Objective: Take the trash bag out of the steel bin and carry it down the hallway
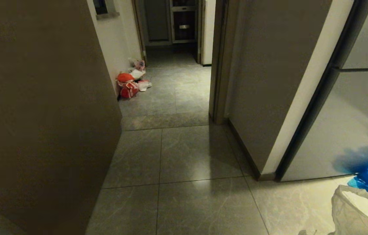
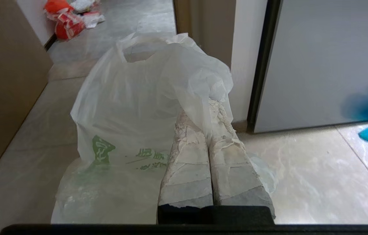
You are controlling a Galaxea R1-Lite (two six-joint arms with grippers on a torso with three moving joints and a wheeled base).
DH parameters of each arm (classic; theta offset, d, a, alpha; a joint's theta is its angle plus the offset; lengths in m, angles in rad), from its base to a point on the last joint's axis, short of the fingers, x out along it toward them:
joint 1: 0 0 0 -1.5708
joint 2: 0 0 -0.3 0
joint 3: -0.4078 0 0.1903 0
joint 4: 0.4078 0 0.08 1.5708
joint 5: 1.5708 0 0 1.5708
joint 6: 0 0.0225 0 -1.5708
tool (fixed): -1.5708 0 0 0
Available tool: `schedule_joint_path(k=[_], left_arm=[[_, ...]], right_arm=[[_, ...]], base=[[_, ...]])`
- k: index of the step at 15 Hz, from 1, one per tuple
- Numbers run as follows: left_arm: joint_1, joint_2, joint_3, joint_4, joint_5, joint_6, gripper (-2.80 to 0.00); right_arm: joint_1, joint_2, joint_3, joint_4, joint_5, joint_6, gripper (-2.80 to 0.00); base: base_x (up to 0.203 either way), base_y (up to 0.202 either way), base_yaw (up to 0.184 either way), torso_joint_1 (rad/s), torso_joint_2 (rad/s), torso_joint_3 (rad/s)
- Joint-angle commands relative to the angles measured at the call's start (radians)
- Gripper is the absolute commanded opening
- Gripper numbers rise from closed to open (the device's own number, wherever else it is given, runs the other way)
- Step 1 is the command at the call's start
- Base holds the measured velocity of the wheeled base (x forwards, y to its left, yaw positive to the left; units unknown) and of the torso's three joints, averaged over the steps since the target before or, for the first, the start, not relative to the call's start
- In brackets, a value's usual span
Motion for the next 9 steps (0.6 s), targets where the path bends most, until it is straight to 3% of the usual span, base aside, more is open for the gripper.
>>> schedule_joint_path(k=[1,9], left_arm=[[0.000,0.002,0.000,0.000,0.000,0.000,-2.80],[0.000,0.000,0.000,0.000,0.000,0.000,-2.80]], right_arm=[[0.000,0.001,0.000,0.000,0.000,0.001,-2.80],[0.000,0.001,0.000,0.000,-0.001,0.000,-2.80]], base=[[0.181,0.000,0.001,0.005,0.00,0.002],[0.186,0.000,-0.003,0.002,0.00,0.002]])
